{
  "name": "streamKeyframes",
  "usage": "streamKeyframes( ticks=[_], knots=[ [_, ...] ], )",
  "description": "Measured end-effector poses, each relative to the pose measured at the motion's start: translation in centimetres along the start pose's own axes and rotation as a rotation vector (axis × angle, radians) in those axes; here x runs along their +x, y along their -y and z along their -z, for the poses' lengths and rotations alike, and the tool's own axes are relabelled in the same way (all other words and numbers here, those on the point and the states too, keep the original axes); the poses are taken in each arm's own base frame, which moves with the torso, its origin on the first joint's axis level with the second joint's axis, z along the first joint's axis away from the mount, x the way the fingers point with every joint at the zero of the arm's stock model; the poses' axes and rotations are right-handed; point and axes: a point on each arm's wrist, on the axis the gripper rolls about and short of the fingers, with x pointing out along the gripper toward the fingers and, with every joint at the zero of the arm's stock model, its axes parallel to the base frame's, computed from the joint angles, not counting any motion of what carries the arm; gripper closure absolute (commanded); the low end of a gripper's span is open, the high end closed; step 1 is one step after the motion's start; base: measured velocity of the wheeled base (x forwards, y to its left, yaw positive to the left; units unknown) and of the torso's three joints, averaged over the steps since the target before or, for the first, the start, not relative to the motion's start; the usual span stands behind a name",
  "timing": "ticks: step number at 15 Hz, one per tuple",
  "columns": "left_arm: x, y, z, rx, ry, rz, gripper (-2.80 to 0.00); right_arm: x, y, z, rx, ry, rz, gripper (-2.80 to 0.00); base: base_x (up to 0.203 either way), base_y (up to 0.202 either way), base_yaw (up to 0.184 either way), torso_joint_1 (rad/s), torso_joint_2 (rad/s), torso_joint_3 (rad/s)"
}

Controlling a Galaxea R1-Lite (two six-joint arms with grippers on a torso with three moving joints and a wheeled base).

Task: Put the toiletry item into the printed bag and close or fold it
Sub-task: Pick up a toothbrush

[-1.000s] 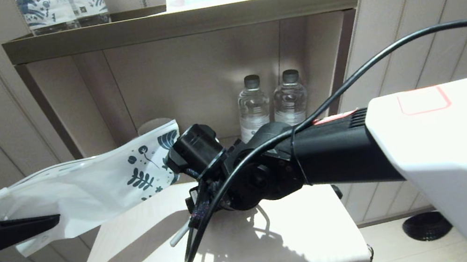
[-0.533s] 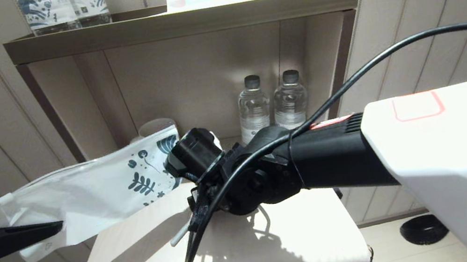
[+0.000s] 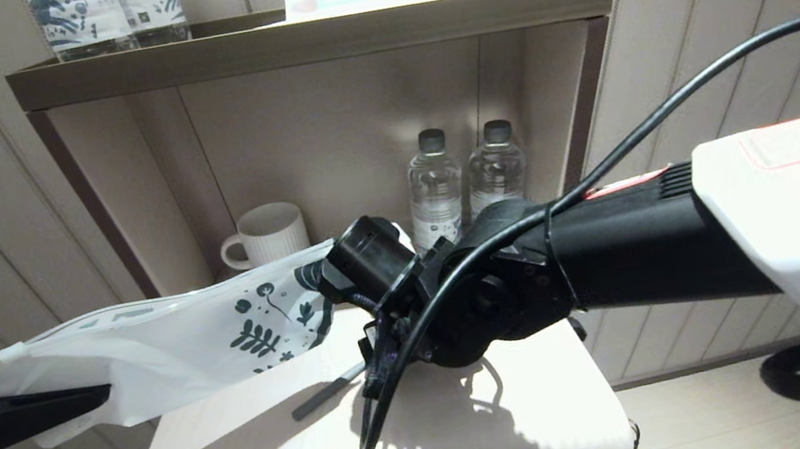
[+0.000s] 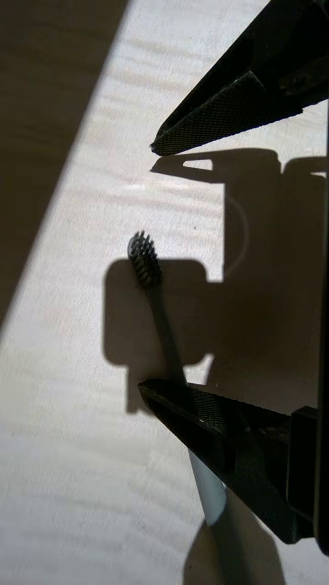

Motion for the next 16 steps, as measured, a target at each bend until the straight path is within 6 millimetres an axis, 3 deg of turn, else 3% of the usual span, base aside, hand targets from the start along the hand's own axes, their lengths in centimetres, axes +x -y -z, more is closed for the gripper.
streamKeyframes(
  ticks=[4, 8, 12, 16],
  knots=[
    [0.1, 0.1, 0.1, -0.001, 0.002, 0.021, 0.00, -0.8, 0.5, 0.2, 0.004, -0.006, -0.003, -2.80, 0.000, 0.000, 0.000, 0.000, 0.00, 0.000],
    [0.2, 0.2, 0.3, -0.004, -0.001, 0.025, 0.00, -2.0, -0.5, -1.4, 0.107, 0.058, -0.051, -2.80, 0.000, 0.000, 0.000, 0.000, 0.00, 0.000],
    [0.3, 0.1, 0.4, -0.010, -0.006, 0.028, 0.00, -4.0, -1.2, -1.8, 0.188, 0.066, -0.081, -2.80, 0.000, 0.000, 0.000, 0.000, 0.00, 0.000],
    [0.5, 0.1, 0.6, -0.018, -0.011, 0.040, 0.00, -7.9, -1.5, -0.5, 0.232, -0.044, -0.070, -2.80, 0.000, 0.000, 0.000, 0.000, 0.00, 0.000]
  ],
)
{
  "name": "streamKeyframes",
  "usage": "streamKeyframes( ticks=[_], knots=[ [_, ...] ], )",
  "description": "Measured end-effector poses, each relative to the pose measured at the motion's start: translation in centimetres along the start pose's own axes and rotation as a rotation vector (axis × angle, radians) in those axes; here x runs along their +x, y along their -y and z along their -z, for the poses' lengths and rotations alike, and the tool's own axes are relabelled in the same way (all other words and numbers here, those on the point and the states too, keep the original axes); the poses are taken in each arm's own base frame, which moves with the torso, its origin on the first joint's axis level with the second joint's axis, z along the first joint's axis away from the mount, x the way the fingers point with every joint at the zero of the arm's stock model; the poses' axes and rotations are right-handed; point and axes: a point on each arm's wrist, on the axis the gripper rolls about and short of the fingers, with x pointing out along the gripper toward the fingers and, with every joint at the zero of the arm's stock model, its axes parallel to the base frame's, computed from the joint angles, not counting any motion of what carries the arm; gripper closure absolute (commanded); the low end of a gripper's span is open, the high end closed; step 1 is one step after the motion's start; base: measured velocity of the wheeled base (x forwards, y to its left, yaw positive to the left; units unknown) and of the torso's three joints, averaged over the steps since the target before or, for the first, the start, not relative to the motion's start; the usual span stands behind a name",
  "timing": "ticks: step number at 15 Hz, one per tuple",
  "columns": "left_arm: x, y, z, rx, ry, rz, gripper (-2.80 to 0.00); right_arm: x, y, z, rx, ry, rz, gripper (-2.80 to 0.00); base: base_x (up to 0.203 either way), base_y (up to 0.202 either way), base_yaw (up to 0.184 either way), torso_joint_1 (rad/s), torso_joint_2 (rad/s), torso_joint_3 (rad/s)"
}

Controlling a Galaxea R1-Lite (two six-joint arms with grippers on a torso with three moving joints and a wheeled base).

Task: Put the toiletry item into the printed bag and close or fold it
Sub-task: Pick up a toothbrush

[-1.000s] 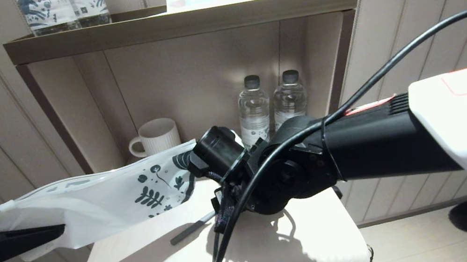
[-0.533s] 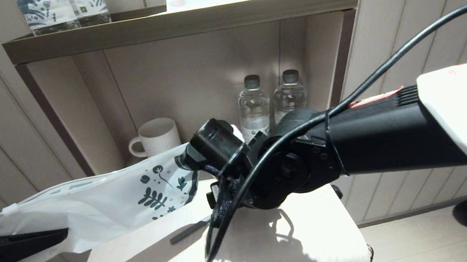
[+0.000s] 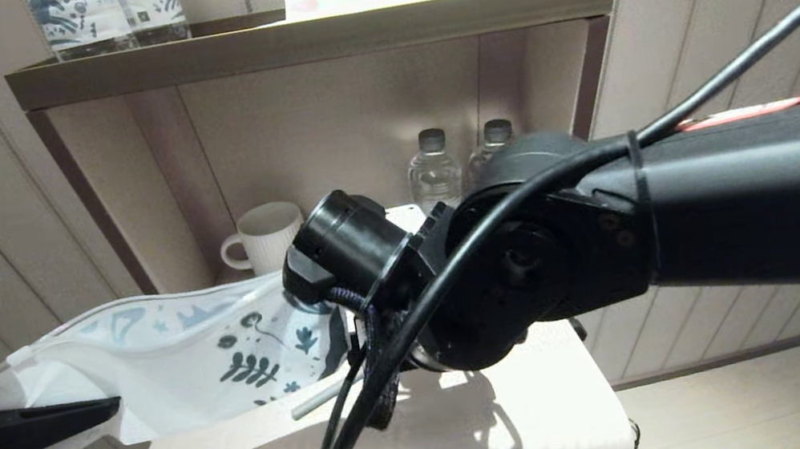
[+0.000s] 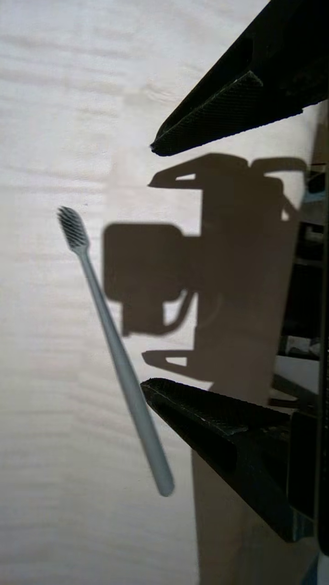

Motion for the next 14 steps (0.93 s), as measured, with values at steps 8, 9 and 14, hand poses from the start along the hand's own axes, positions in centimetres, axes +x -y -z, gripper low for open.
streamKeyframes(
  ticks=[8, 9, 14],
  knots=[
    [0.3, 0.0, 0.5, -0.014, -0.012, 0.010, 0.00, -0.3, 0.5, 0.3, 0.096, -0.183, -0.084, -2.80, 0.000, 0.000, 0.000, 0.000, 0.00, 0.000],
    [0.3, -0.1, 0.6, -0.015, -0.012, 0.010, 0.00, 0.5, 0.8, 0.0, 0.111, -0.183, -0.067, -2.80, 0.000, 0.000, 0.000, 0.000, 0.00, 0.000],
    [0.4, -0.2, 0.4, -0.014, -0.008, 0.013, 0.00, 3.0, 0.9, -0.4, 0.144, -0.167, -0.049, -2.80, 0.000, 0.000, 0.000, 0.000, 0.00, 0.000]
  ],
)
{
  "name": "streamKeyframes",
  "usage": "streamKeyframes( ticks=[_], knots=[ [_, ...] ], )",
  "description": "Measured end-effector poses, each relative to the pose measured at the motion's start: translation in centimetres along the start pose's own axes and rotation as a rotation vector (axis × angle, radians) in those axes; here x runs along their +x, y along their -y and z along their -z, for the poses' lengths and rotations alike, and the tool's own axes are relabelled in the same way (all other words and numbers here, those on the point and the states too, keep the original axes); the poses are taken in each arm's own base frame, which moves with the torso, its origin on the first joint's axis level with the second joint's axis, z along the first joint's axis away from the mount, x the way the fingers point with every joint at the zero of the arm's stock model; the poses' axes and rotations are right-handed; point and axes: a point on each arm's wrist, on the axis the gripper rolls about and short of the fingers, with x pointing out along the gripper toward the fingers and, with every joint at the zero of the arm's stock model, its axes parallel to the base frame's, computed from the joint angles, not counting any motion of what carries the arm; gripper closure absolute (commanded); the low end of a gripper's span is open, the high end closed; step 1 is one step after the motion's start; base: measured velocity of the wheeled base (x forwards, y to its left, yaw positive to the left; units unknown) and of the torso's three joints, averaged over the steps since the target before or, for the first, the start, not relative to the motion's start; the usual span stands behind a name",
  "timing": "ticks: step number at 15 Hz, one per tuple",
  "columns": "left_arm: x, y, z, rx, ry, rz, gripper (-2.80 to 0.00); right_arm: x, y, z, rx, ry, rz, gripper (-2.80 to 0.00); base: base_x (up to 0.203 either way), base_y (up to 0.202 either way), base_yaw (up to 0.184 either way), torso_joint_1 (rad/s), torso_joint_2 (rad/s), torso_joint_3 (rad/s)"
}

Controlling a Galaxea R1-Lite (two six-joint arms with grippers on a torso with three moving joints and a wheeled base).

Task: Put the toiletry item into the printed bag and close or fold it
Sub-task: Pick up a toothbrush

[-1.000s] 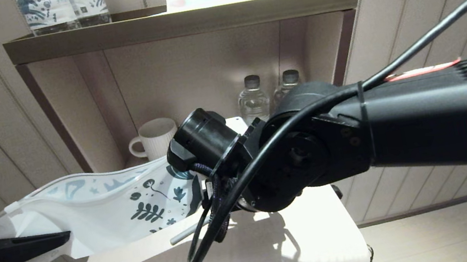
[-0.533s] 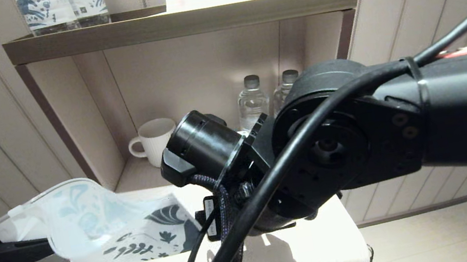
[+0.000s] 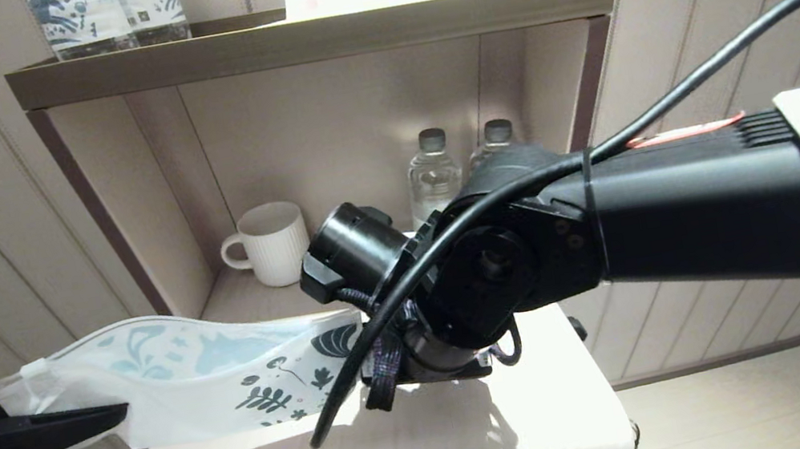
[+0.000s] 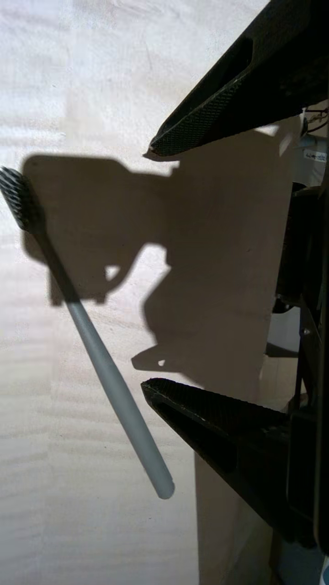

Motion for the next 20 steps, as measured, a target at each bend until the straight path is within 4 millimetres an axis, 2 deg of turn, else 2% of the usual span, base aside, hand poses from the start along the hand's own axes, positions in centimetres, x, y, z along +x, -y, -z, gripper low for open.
streamKeyframes(
  ticks=[6, 12, 20],
  knots=[
    [-0.5, 0.6, 0.1, 0.011, 0.016, 0.004, 0.00, 1.6, 0.3, 0.0, 0.008, -0.017, 0.034, -2.80, 0.000, 0.000, 0.000, 0.000, 0.00, 0.000],
    [-3.0, 2.3, 0.0, -0.054, 0.096, -0.084, 0.00, 1.6, 0.4, -0.1, 0.012, -0.018, 0.034, -2.80, 0.000, 0.000, 0.000, 0.000, 0.00, 0.000],
    [-4.2, 1.9, -0.4, -0.134, 0.155, -0.233, 0.00, 1.5, 0.2, 0.0, 0.016, -0.015, 0.026, -2.80, 0.000, 0.000, 0.000, 0.000, 0.00, 0.000]
  ],
)
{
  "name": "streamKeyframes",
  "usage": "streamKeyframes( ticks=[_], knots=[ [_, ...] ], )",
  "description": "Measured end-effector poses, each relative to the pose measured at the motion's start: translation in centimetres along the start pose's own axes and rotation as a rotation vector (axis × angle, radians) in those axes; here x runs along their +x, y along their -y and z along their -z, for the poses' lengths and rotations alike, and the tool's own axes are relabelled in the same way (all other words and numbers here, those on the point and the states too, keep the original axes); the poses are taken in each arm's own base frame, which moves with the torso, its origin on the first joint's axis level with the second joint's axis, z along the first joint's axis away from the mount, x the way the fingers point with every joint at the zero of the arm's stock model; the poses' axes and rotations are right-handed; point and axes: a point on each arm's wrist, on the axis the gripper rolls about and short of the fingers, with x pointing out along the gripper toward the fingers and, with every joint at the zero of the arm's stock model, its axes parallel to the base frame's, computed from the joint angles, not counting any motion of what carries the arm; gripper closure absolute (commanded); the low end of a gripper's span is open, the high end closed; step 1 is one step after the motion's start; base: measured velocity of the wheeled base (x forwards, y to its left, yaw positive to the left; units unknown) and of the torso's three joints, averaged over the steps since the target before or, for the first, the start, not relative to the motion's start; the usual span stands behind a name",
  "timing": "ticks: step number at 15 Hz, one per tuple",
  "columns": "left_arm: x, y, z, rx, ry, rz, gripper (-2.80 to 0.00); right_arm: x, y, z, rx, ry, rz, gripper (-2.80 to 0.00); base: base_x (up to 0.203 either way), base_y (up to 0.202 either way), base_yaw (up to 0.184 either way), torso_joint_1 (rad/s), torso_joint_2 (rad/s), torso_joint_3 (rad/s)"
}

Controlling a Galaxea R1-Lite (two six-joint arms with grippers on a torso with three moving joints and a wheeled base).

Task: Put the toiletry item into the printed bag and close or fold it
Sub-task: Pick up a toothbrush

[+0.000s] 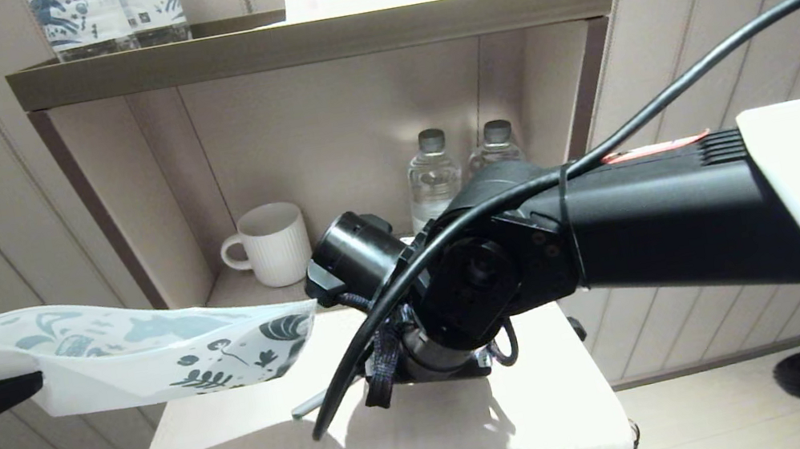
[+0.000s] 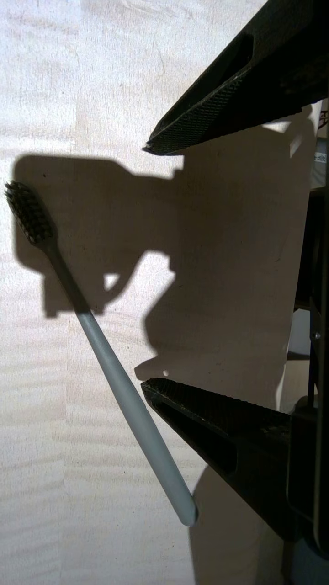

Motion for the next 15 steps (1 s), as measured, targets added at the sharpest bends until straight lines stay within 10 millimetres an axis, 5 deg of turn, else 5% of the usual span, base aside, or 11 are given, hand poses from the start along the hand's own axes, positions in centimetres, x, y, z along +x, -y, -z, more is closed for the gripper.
streamKeyframes(
  ticks=[6, 7, 15],
  knots=[
    [-1.0, -0.2, -0.4, -0.048, 0.060, -0.070, 0.00, 0.2, -0.2, 0.1, 0.018, 0.002, -0.006, -2.80, 0.000, 0.000, 0.000, 0.000, 0.00, 0.000],
    [-1.1, -0.1, -0.4, -0.047, 0.062, -0.070, 0.00, 0.2, -0.2, 0.1, 0.018, 0.002, -0.005, 0.00, 0.000, 0.000, 0.000, 0.000, 0.00, 0.000],
    [-1.2, -0.1, -0.5, -0.045, 0.068, -0.062, 0.00, 0.4, -0.1, 0.0, 0.017, 0.004, -0.004, 0.00, 0.000, 0.000, 0.000, 0.000, 0.00, 0.000]
  ],
)
